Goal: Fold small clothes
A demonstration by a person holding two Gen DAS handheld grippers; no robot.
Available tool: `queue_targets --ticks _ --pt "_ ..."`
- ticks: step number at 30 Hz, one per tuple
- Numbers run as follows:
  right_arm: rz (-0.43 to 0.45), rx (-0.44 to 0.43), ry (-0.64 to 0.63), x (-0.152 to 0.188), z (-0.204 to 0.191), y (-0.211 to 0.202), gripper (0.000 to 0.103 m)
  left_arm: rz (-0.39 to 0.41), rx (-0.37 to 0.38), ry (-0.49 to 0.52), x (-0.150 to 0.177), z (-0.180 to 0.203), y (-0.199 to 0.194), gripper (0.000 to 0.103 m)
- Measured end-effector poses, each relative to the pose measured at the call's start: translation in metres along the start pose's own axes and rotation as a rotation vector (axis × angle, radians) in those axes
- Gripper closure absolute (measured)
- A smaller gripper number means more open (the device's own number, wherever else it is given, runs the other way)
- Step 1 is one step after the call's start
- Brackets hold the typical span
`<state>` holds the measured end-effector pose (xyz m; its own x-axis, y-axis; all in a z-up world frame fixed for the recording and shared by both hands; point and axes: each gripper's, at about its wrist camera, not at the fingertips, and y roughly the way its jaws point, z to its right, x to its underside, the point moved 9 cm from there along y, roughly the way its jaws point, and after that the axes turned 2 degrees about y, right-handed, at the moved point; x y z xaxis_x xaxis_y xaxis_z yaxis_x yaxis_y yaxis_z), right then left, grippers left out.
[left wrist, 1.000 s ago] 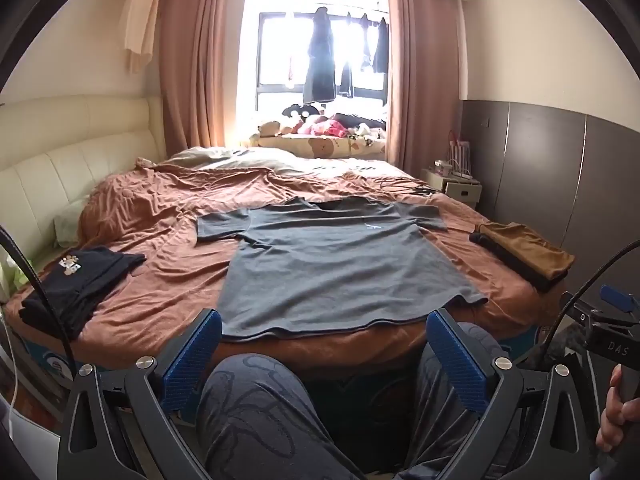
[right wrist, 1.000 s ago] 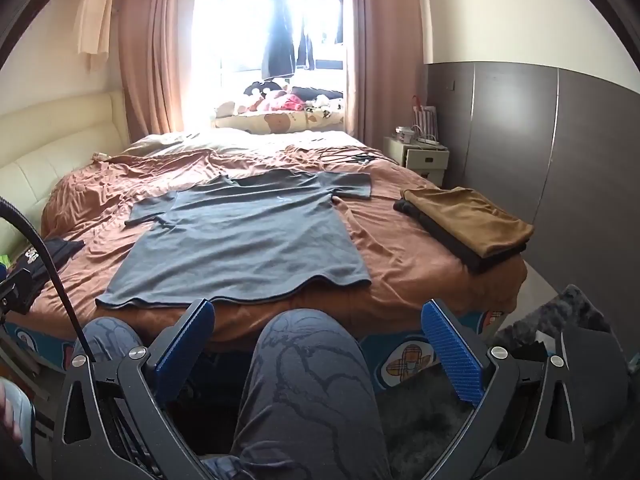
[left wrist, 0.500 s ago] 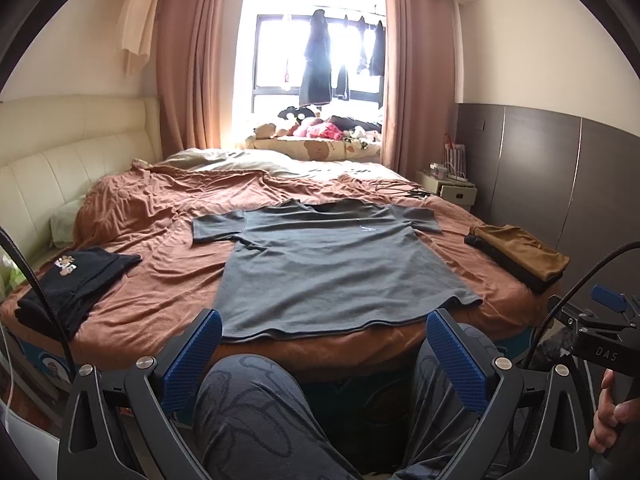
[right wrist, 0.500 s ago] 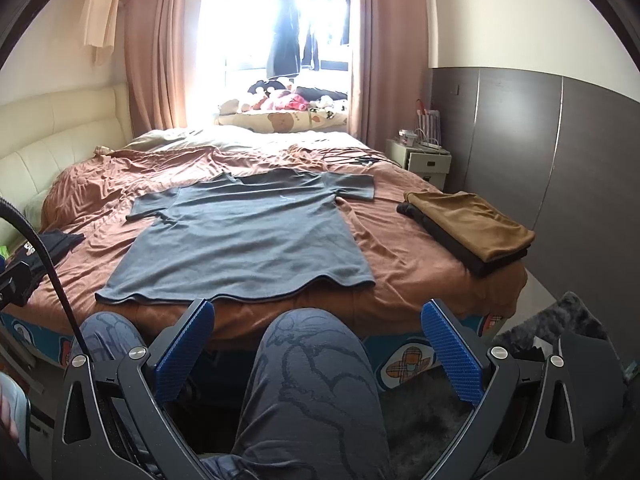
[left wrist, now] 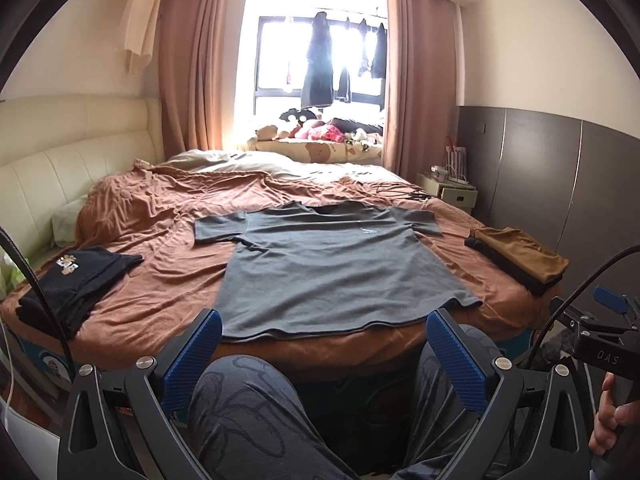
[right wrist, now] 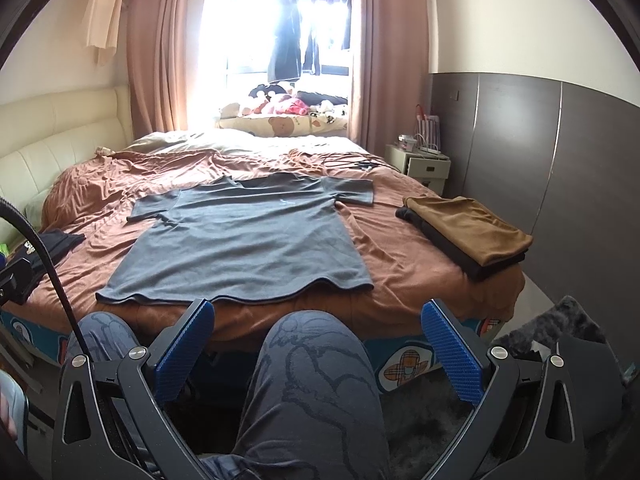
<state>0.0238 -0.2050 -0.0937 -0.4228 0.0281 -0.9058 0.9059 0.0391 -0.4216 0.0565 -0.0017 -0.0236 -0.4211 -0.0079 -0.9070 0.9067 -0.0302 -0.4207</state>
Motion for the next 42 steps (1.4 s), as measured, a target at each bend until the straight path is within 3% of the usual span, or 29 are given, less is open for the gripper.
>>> queue_targets --ticks 31,42 --pt "0.031 -0.009 -0.012 0.001 0.003 -0.003 0.000 0.041 -0.011 -0.017 -0.005 -0.006 -0.014 0.000" --pt "0.028 -0.013 -0.022 -0.003 0.001 0.006 0.000 0.014 -0.029 -0.024 -0.001 -0.020 -0.005 0.000"
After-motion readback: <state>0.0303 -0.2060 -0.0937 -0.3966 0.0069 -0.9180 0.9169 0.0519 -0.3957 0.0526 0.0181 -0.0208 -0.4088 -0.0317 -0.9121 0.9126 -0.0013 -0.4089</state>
